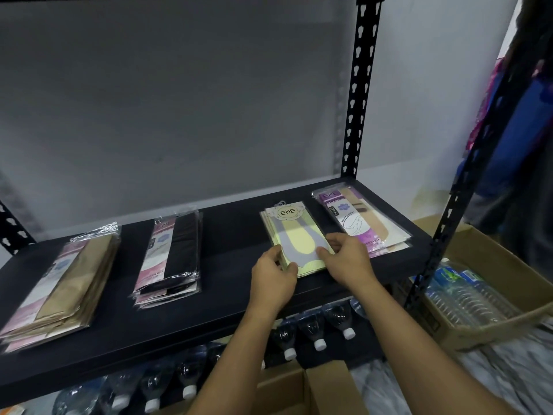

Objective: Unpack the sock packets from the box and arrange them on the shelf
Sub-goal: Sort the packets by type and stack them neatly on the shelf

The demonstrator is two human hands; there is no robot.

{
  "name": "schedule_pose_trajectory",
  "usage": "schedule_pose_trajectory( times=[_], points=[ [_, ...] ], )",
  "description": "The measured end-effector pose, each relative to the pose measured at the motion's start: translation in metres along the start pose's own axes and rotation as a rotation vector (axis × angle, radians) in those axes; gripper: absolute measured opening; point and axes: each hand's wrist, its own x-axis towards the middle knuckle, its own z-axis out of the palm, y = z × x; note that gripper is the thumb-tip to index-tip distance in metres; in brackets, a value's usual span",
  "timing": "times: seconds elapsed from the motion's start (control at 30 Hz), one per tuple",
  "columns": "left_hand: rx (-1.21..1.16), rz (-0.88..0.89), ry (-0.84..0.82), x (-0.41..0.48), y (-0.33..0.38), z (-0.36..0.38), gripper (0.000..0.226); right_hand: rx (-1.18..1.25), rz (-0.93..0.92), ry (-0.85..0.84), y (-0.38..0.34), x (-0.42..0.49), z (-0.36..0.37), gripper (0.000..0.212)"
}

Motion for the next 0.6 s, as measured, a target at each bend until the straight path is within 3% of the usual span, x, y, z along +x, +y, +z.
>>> schedule_pose_trajectory(
  times=[0.6],
  points=[
    [-0.12,-0.033,0.011,0.012,-0.011,-0.02,0.053,0.012,-0.044,-0.009,-0.012,0.003,0.026,0.031]
  ],
)
